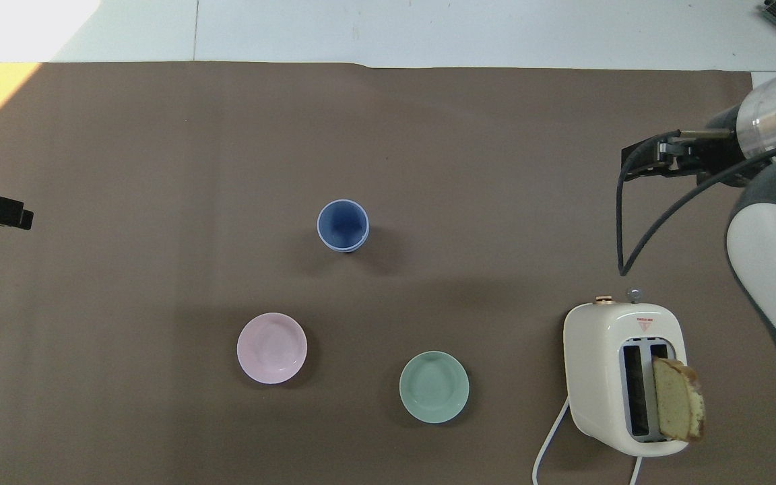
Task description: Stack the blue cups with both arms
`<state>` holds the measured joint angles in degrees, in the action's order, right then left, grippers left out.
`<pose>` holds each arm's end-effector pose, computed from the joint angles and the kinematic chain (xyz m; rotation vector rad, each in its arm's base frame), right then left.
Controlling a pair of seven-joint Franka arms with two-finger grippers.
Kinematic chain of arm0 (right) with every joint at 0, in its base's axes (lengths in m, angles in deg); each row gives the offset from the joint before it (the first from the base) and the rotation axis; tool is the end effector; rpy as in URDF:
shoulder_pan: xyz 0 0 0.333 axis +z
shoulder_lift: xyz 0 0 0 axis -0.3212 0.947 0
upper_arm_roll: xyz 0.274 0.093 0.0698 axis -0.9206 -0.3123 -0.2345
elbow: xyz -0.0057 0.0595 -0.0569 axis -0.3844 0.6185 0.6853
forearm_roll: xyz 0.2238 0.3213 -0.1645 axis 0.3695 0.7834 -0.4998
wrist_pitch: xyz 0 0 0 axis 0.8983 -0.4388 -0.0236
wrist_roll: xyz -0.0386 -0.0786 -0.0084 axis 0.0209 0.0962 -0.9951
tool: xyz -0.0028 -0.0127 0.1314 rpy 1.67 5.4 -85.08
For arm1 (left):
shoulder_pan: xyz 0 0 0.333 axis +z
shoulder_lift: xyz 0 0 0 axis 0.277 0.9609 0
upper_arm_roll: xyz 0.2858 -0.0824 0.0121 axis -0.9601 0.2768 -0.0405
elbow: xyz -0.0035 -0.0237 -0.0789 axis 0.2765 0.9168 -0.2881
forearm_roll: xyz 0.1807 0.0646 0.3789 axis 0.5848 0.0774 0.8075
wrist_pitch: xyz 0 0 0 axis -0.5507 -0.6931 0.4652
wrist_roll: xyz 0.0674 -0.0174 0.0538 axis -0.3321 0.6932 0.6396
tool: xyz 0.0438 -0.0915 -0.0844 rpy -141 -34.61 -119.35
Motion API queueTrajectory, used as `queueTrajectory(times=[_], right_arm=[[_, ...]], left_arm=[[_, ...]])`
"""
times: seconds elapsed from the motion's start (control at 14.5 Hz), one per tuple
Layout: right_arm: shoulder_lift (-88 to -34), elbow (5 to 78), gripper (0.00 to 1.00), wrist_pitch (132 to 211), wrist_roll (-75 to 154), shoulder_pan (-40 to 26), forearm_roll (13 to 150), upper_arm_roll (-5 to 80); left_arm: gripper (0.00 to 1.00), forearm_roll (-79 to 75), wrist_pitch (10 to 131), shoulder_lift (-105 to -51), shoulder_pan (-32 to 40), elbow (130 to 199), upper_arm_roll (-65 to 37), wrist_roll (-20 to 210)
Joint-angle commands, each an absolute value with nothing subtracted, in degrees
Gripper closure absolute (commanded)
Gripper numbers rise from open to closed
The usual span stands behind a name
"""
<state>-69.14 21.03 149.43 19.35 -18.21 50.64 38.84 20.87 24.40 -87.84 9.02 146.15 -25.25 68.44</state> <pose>0.6311 0.0682 0.5727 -3.1124 0.1400 -0.1181 0.5906 0.0105 0.5769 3.0987 -0.2623 0.0433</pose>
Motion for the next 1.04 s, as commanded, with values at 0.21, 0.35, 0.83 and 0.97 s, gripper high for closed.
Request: queueTrajectory(times=[0.21,0.35,0.83,0.97], right_arm=[[-72.22,25.07,0.0,150.76,18.19,-19.27,52.23,38.59],[-72.22,24.98,0.0,150.76,18.54,-19.27,52.23,38.59],[-72.22,25.07,0.0,150.67,19.16,-19.27,52.23,38.67],[-72.22,25.07,0.0,150.32,19.16,-19.27,52.23,38.67]], left_arm=[[0.0,21.95,24.11,-89.08,8.79,147.08,-25.37,68.53],[0.0,21.95,24.11,-89.08,8.79,147.08,-25.37,68.44],[0.0,21.95,24.11,-89.08,8.96,147.08,-25.37,68.0],[0.0,21.95,24.11,-89.08,8.87,147.17,-25.37,68.0]])
